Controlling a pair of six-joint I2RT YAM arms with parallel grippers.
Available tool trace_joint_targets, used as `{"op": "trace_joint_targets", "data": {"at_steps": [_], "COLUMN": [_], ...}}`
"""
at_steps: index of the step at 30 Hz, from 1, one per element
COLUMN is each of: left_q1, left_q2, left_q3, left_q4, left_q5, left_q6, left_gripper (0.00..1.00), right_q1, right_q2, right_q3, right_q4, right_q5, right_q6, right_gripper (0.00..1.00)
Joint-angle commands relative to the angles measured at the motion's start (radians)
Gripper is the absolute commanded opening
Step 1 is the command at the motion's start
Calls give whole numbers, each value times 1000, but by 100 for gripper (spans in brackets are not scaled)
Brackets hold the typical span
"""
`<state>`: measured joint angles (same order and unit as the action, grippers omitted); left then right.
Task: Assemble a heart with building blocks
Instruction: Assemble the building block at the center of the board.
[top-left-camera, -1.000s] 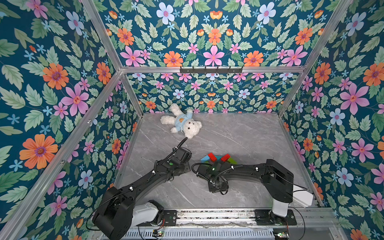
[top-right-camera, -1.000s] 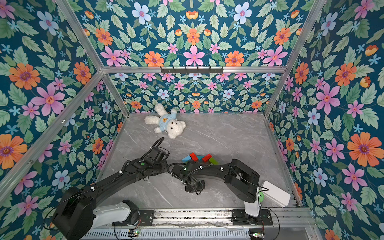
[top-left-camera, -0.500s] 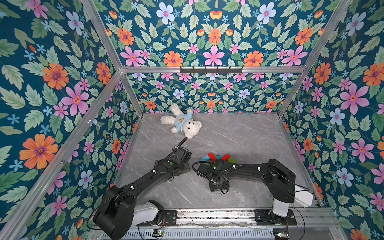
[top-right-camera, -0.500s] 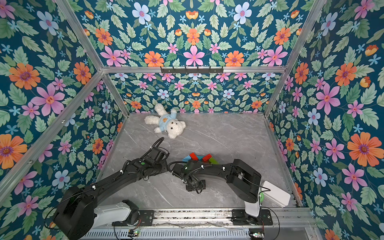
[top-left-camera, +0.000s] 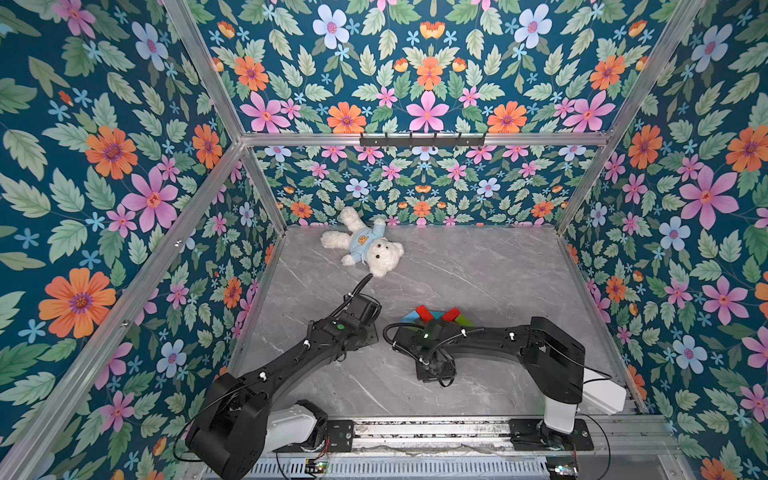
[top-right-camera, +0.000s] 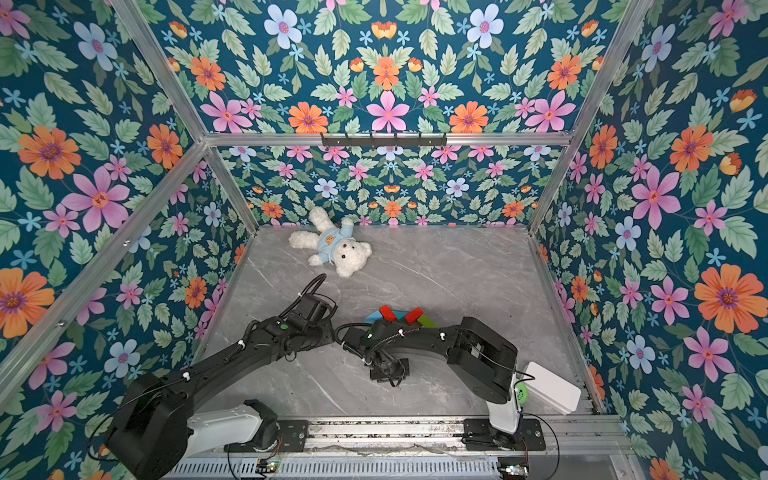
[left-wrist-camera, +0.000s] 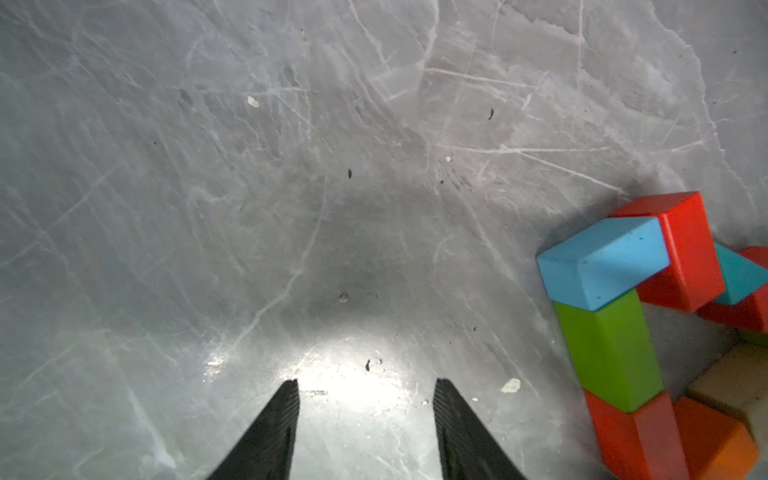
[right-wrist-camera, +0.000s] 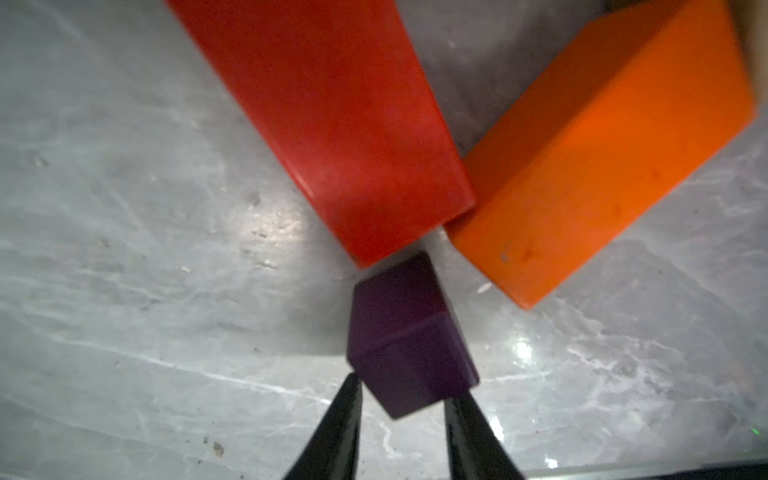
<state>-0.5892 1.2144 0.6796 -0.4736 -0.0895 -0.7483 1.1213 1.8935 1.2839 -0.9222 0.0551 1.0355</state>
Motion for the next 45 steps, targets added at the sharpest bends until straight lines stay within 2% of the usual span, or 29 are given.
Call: {"op": "trace_joint_targets", "data": {"at_steps": [1,23,41,45], "left_q1": [3,6,8,8], "left_q2": [-6,4,7,7], "left_q3": [3,-4,-4,-3], "left_q4": [-5,-6,-7,-8], "left_q5": [-20,-10,-7,-3], "left_q6": [11,15,18,16], "left_gripper": [55,54,54,54], "right_q1": [-8,-40,-51,-43], "right_q2": [-3,1,5,-11], "right_q3": [-5,-7,-4,-3], "right_q4": [-27,4,13,8], "right_q5": [14,44,48,53], "right_q6": [9,-21,-32,-36], "right_gripper": [31,27,27,30]}}
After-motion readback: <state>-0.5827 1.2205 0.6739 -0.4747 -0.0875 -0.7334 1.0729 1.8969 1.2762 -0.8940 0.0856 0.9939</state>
